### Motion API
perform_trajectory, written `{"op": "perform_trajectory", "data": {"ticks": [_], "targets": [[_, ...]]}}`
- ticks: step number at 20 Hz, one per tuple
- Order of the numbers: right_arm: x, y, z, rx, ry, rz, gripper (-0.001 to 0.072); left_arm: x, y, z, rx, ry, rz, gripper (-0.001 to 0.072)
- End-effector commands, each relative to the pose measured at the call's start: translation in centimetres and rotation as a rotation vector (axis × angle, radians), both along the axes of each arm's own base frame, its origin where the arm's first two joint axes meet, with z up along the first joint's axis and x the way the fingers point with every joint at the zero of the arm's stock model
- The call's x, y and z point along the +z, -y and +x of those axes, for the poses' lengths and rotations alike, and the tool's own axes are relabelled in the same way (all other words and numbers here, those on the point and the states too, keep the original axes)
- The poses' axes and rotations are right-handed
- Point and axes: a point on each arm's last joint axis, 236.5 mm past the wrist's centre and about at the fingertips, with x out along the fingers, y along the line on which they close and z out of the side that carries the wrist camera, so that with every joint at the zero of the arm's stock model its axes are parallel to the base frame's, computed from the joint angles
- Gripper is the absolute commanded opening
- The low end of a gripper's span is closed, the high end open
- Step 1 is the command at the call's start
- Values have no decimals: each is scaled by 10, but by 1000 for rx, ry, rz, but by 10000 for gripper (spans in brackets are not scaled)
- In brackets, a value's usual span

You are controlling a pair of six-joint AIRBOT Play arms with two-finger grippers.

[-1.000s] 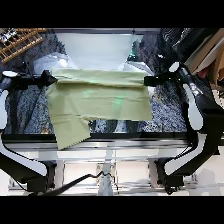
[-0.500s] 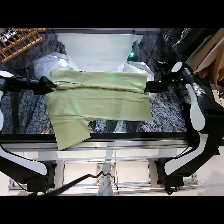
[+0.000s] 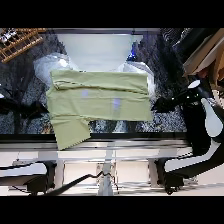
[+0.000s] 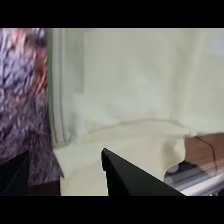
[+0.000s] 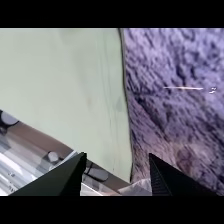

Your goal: Fold the clothes and pants, and hang the long-sleeved shirts on hangers.

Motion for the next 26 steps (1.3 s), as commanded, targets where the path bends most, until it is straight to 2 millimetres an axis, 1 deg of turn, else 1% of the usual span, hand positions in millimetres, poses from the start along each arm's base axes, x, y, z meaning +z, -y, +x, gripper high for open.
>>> {"op": "perform_trajectory", "data": {"ticks": [1, 3, 6, 8, 9, 10, 11, 13, 14, 16, 17, 18, 19, 20, 21, 22, 23, 26], "targets": [[-14, -5, -19, 12, 11, 40, 438, -14, 7, -26, -30, -20, 4, 483], [-20, -7, -24, 16, 8, 44, 438, -19, 6, -23, -15, -2, 15, 483], [-26, -15, -32, 16, 8, 70, 415, -36, 13, -34, -15, -21, 25, 484], [-28, -23, -38, 5, -6, 99, 331, -44, 27, -46, -54, -38, 6, 471], [-28, -27, -42, 19, -8, 112, 184, -45, 34, -50, -74, -40, -8, 367], [-22, -33, -45, 34, -15, 140, 27, -44, 43, -52, -88, -43, -32, 135], [-13, -38, -45, 39, -11, 176, 23, -39, 51, -54, -117, -36, -65, 5], [8, -44, -34, 28, 55, 210, 21, -22, 61, -51, -134, -22, -134, 8], [23, -44, -24, 21, 111, 209, 21, -10, 63, -44, -125, -5, -169, 8], [58, -45, -2, 0, 215, 213, 19, 29, 63, -16, -87, 73, -265, 8], [74, -43, 11, -28, 247, 208, 19, 57, 61, 5, -61, 142, -321, 7], [86, -39, 26, -65, 272, 189, 19, 84, 57, 25, -40, 218, -367, 5], [94, -30, 48, -132, 299, 155, 18, 108, 50, 48, -20, 298, -385, 5], [99, -22, 69, -194, 329, 121, 18, 122, 44, 66, -6, 343, -386, 5], [102, -16, 87, -240, 352, 99, 18, 131, 41, 82, 12, 357, -397, 5], [102, -13, 104, -273, 362, 85, 18, 133, 39, 99, 33, 362, -410, 6], [98, -12, 118, -296, 367, 75, 18, 134, 37, 122, 77, 374, -432, 5], [78, -9, 164, -383, 363, 50, 18, 135, 28, 193, 271, 450, -559, 5]]}}
